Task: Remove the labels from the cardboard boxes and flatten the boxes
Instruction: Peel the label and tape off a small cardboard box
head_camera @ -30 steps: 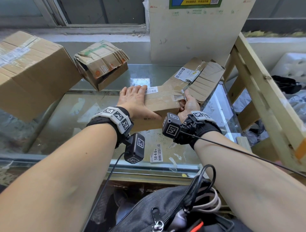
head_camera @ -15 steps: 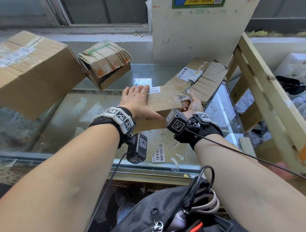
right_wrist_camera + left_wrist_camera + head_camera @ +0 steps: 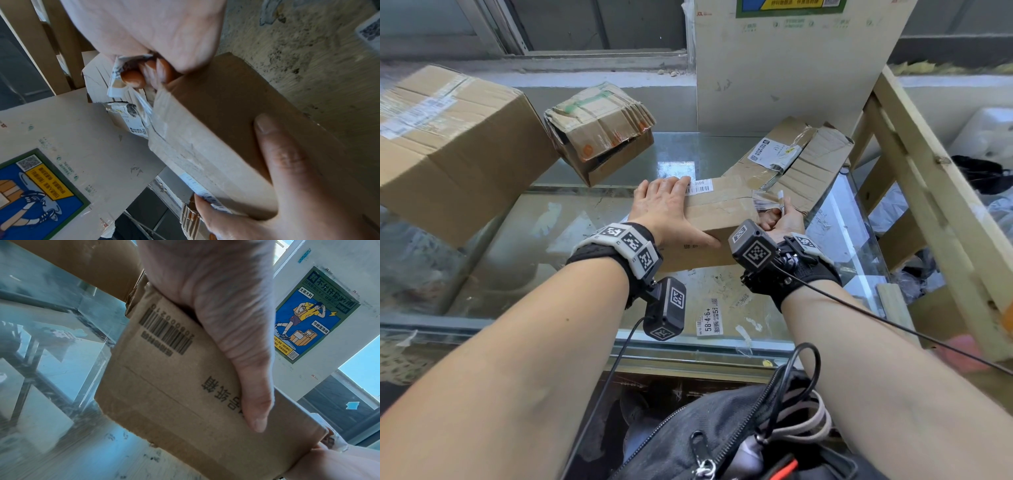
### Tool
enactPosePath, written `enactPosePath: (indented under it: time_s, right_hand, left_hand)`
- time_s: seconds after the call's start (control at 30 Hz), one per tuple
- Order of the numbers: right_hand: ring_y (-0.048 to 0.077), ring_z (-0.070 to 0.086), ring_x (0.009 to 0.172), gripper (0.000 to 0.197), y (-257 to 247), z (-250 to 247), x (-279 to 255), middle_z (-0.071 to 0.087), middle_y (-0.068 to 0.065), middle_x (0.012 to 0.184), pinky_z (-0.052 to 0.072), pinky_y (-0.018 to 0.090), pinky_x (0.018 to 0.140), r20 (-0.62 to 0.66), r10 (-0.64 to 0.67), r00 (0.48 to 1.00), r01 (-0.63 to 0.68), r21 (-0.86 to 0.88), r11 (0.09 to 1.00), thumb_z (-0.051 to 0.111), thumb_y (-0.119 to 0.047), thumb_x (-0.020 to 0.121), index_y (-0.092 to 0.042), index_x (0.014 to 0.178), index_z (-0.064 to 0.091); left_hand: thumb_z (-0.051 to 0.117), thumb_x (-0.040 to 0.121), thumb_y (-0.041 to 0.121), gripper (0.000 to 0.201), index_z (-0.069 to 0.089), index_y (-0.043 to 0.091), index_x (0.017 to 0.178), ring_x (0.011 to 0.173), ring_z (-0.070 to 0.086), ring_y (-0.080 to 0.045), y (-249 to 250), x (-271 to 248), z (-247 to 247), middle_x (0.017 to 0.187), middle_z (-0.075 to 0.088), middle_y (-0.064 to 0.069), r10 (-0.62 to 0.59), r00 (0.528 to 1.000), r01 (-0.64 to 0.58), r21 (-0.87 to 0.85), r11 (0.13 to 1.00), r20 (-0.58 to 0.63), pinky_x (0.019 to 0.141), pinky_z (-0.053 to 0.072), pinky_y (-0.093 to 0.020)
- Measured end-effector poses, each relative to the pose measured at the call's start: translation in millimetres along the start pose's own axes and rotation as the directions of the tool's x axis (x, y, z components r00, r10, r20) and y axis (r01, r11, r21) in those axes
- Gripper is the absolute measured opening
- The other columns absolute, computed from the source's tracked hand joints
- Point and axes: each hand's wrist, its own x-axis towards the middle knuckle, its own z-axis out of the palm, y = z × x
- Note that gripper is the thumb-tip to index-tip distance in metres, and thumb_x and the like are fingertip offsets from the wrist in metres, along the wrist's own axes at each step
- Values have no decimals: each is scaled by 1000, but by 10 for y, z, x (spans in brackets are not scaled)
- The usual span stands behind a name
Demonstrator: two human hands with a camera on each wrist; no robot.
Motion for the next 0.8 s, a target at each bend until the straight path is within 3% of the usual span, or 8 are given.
enactPosePath:
  time_s: [0.2, 0.33, 0.43, 0.53, 0.63, 0.7, 0.8]
  right_hand:
    - [6, 16, 22, 53, -12, -26, 26, 20, -6, 29, 13, 15, 26, 19, 30, 999, -30, 3, 1000, 42, -31, 101, -17, 54, 22]
    - [6, 17, 22, 73, -23, -17, -56, 20, -7, 28, 14, 16, 26, 21, 21, 1000, -21, -19, 1000, 41, -32, 102, -15, 31, 30]
    - [7, 24, 29, 54, -54, -23, -121, 24, -6, 30, 19, 16, 30, 7, -3, 1000, 3, -108, 994, 37, -31, 103, -15, 52, 29]
    - [6, 26, 26, 48, -77, -33, -79, 28, -6, 30, 23, 15, 31, 59, 9, 998, 0, -148, 989, 35, -35, 103, -16, 60, 28]
    - [9, 32, 27, 49, -111, -80, -17, 33, -3, 35, 28, 11, 34, 110, 48, 993, -33, -134, 990, 41, -49, 97, -12, 65, 42]
    - [11, 40, 34, 48, -129, -119, -44, 43, 0, 48, 39, 14, 42, 128, 69, 989, -44, -189, 981, 55, -55, 88, -10, 72, 53]
    - [20, 55, 67, 47, -146, -139, -148, 57, 8, 78, 51, 31, 76, 160, 48, 986, -13, -214, 977, 71, -51, 76, -7, 88, 59]
  left_hand:
    - [63, 54, 84, 126, 13, 23, 152, 145, 16, -20, 3, -6, 4, 155, 23, 0, -4, 1000, 4, 2, 1000, 2, 120, 1, -44]
    - [63, 54, 85, 126, 13, 23, 152, 145, 15, -20, 7, -9, 8, 155, 23, 0, -6, 1000, 6, 3, 1000, 3, 120, 1, -44]
    - [62, 53, 87, 127, 13, 23, 152, 145, 15, -20, 0, -10, 16, 155, 23, 1, -6, 1000, 6, 6, 1000, 3, 120, 1, -44]
    - [62, 53, 87, 127, 13, 23, 152, 144, 15, -20, -1, -16, 22, 155, 23, 1, -10, 1000, 10, 8, 1000, 0, 120, 1, -44]
    - [62, 54, 86, 126, 13, 23, 152, 144, 16, -20, 5, -20, 20, 154, 23, 1, -13, 1000, 13, 7, 1000, -5, 120, 1, -44]
    - [63, 55, 85, 125, 13, 23, 151, 144, 16, -20, 13, -27, 20, 154, 24, 1, -15, 1000, 15, 9, 1000, -9, 120, 1, -43]
    - [63, 55, 85, 125, 14, 23, 151, 144, 16, -20, 13, -36, 24, 154, 24, 0, -19, 1000, 20, 11, 1000, -12, 120, 2, -43]
